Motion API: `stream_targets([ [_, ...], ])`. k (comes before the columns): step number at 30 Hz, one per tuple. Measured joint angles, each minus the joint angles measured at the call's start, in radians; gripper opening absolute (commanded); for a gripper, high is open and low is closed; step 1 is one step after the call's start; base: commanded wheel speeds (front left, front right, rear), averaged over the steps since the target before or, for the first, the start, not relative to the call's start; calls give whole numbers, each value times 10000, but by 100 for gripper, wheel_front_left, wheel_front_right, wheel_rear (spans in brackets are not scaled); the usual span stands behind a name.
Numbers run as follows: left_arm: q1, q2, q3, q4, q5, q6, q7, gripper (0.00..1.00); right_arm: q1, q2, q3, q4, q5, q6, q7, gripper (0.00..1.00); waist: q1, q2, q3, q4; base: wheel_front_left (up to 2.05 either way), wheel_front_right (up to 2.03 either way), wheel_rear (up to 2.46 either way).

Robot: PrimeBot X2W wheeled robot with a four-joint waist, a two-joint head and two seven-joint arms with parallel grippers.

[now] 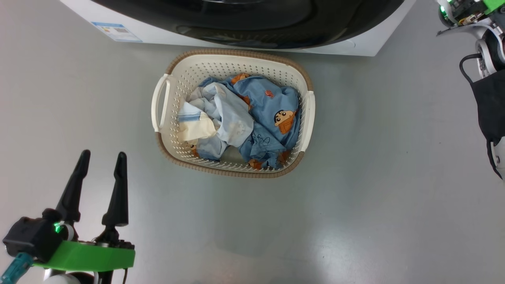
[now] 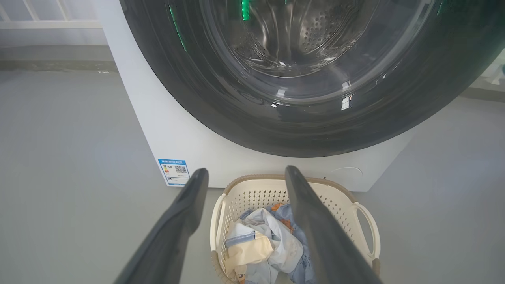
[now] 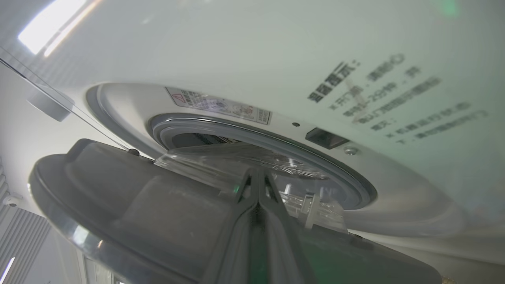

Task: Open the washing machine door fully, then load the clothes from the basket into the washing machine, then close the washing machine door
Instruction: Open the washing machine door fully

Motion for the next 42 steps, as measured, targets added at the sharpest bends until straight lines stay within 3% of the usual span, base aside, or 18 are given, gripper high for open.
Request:
stream_targets([
  [13,-61,-79,17,40,-82,0,0,100,622,261,316,-182,130,0,330,0,0,0,-310,-274,0,0,0],
  [23,-89,-109,23,81,-84,0,0,100,1124,867,1012,-552,130,0,830,0,0,0,-574,-570,0,0,0],
  [42,-57,-215,219,198,-82,0,0,100,2359,1181,1994,-1388,130,0,1709,0,0,0,-1521,-901,0,0,0],
])
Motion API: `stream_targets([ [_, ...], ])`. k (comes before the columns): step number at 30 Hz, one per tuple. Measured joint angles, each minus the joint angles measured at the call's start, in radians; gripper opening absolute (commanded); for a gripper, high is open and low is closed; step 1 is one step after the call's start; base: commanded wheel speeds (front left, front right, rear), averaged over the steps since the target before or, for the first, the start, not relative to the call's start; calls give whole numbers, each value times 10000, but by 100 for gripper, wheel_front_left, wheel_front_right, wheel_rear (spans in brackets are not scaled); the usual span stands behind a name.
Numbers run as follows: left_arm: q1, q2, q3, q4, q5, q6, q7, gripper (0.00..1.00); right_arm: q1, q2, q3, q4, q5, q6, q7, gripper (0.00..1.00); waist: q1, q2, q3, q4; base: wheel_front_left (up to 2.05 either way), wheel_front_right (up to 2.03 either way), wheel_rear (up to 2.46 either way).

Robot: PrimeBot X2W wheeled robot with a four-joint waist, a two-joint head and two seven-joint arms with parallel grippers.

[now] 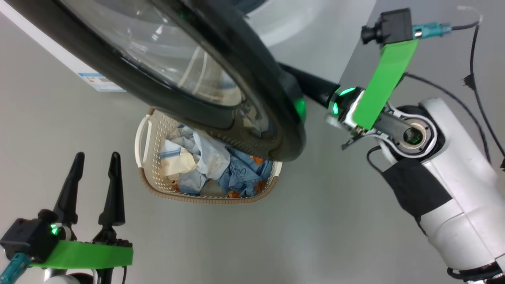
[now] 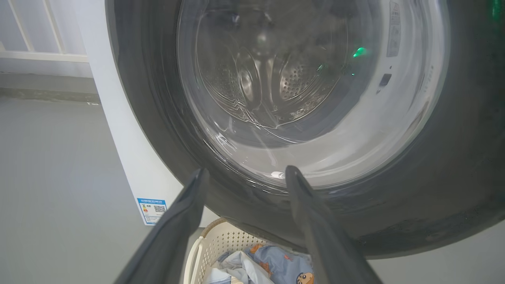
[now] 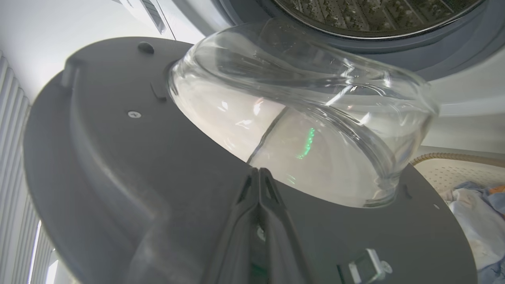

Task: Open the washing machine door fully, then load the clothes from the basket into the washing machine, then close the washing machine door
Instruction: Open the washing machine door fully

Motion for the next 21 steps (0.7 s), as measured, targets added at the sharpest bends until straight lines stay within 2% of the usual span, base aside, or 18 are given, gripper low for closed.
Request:
stream_targets([
  [21,306,-69,27,167,31,0,-2,100,1137,817,999,-815,13,0,612,0,0,0,-798,-235,0,0,0],
])
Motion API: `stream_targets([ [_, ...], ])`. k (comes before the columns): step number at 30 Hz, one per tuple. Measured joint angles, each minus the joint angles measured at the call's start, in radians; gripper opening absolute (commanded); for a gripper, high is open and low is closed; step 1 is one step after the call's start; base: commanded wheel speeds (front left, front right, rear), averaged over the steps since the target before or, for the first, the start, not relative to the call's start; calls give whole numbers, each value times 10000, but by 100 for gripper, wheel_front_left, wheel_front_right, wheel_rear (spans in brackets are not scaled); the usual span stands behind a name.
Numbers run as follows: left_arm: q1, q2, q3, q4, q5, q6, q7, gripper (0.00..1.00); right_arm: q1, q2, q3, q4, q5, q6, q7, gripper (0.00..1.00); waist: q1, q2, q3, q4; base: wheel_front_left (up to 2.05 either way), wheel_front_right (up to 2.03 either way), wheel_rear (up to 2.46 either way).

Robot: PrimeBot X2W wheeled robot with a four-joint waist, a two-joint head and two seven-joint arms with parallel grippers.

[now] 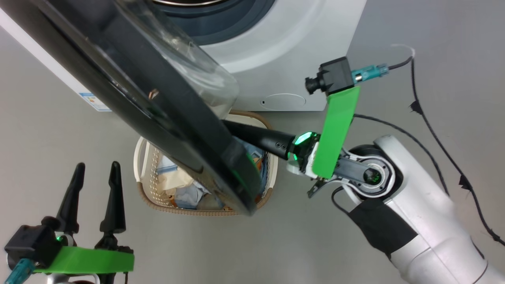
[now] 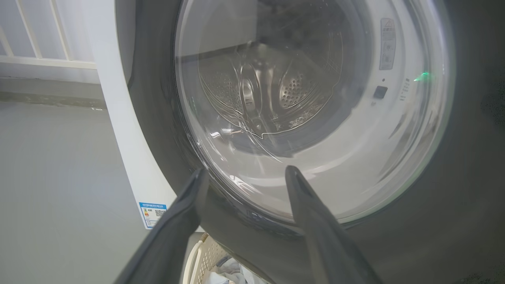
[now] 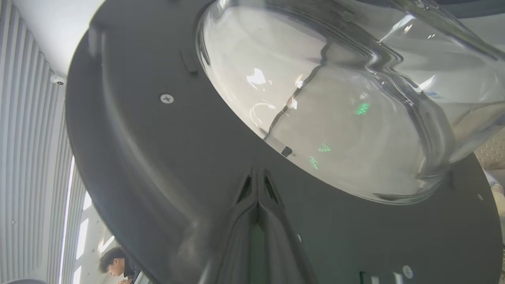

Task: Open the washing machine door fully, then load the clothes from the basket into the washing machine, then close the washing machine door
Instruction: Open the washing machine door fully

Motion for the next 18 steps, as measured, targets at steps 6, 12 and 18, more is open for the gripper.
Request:
stream_targets([
  [6,33,0,15,40,0,0,0,100,187,259,238,-109,23,0,75,0,0,0,-140,3,0,0,0],
  [12,44,0,23,50,2,0,0,100,291,391,376,-121,94,0,75,0,0,0,-163,18,0,0,0],
  [18,49,-59,23,96,2,0,0,100,388,508,656,-94,199,0,77,0,0,0,-253,62,0,0,0],
])
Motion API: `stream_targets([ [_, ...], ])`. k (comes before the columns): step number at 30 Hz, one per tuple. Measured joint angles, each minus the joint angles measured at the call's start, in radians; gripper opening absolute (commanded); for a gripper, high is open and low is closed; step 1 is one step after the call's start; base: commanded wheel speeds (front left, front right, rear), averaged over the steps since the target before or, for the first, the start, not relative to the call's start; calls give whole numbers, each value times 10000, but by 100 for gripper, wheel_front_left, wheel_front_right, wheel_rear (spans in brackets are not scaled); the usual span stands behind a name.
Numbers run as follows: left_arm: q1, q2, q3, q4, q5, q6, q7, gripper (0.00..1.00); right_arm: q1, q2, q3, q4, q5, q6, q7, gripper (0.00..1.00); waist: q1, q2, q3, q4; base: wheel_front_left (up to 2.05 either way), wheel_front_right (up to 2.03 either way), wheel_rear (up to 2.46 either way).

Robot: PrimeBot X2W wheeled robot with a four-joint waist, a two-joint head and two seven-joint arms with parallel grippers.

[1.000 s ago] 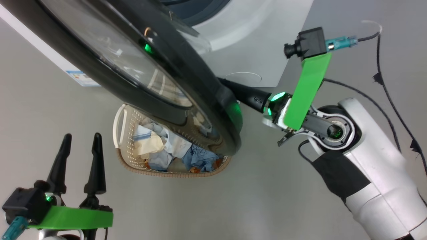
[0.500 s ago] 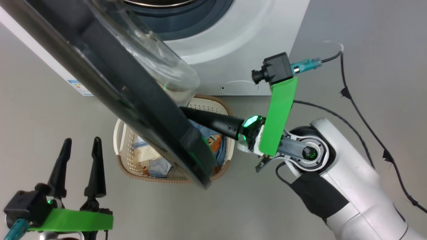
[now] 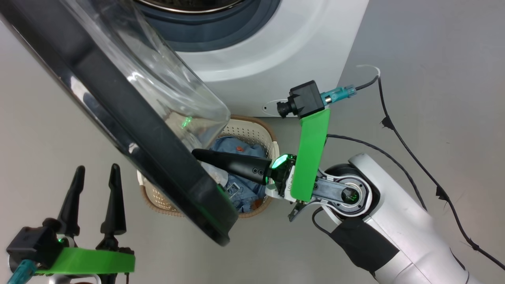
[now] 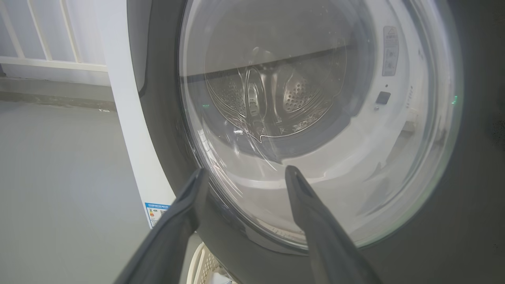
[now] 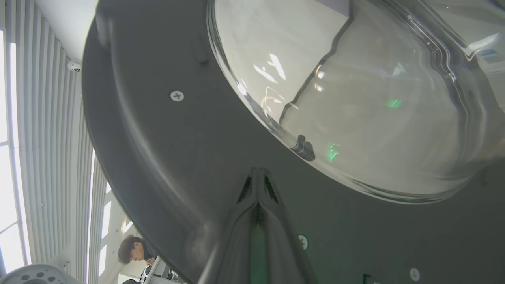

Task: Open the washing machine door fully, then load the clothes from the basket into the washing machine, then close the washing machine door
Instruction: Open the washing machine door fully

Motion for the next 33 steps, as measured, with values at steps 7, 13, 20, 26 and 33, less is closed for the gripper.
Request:
stream_targets([
  [7,87,-54,0,15,0,0,0,100,9,25,295,6,163,0,-10,0,0,0,-105,31,0,0,0],
  [13,86,-79,-8,15,0,0,0,100,11,25,777,-40,512,0,-284,0,0,1,-110,52,0,0,0],
  [20,84,-84,-44,46,0,0,0,100,11,29,1243,-63,792,0,-627,0,0,0,-138,140,0,0,0],
  [26,85,-88,-48,48,0,0,0,100,10,27,1547,-84,1043,0,-817,0,0,0,-185,215,0,0,0],
  [33,85,-96,-54,52,0,0,0,100,6,29,1802,-134,1183,0,-1028,0,0,1,-218,258,0,0,0],
])
